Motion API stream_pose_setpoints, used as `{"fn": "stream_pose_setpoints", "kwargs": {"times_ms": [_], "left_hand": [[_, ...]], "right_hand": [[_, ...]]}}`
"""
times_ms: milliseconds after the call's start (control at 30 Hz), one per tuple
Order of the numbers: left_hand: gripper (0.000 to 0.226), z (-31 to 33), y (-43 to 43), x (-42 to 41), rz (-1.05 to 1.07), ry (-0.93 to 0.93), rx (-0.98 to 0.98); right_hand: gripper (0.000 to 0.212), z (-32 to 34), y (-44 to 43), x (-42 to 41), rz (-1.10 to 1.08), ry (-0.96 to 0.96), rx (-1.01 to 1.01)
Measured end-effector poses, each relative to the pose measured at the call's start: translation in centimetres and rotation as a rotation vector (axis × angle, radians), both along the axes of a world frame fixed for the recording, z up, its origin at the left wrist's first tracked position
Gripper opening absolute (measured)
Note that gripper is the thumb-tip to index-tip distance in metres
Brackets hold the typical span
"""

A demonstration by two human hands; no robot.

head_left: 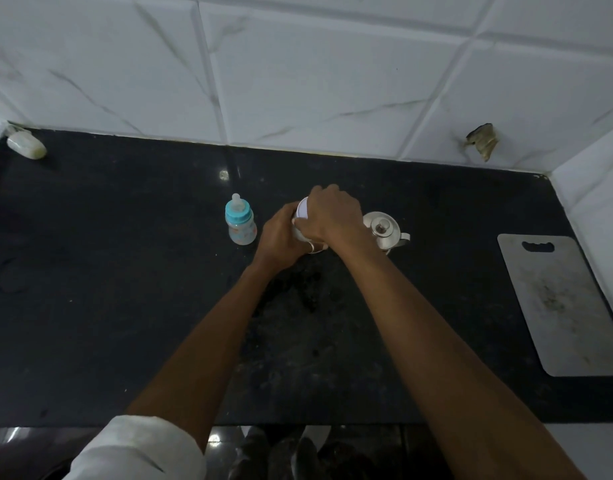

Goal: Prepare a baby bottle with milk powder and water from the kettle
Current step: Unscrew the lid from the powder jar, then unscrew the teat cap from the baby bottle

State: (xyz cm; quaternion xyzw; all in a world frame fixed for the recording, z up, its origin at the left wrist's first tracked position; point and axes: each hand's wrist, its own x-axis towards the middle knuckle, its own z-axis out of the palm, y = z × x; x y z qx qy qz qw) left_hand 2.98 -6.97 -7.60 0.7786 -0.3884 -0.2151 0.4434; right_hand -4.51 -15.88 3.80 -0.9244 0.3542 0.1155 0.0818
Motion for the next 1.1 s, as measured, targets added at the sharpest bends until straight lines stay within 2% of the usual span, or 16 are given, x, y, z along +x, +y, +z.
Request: {"fn": "stream_pose_setpoints", "kwargs": {"times_ms": [100,200,300,467,633,867,1000,1100], "left_hand": [[0.081,-0.2,0.0,0.1,-0.008,-0.017,-0.013],[0.082,-0.5,0.0,0.1,0.003,-0.016,-0.017],[0.080,-0.4,0.0,0.0,0.002,-0.014,-0.023],[0.079,-0.4,0.0,0.1,0.005,-0.017,-0.013],[0.083,-0.5,-0.1,0.2,0.007,-0.024,0.023],[0.078,0.1,0.3,-0.2,0.012,-0.011,0.015],[0.083,0.5,0.2,-0.4,0.017,0.017,0.030],[0.085,0.6,0.2,-0.5,0.029,0.011,0.043]], "right_hand": [[0.068,0.2,-0.1,-0.1,0.088,0.006,0.052],[0.082,0.8,-0.6,-0.3,0.163,0.043,0.160],[0.095,0.7,-0.6,-0.4,0.111,0.069,0.181],[0.081,-0.4,-0.2,-0.3,0.039,0.013,0.063],[0.079,-0.1,-0.4,-1.1,0.070,-0.100,0.113],[0.081,-0.3,1.2,-5.8,-0.099,-0.325,0.093],[0.083,-2.9,3.6,-11.1,-0.254,-0.370,0.127],[0.082,-5.5,5.0,-14.5,-0.362,-0.323,0.133]]}}
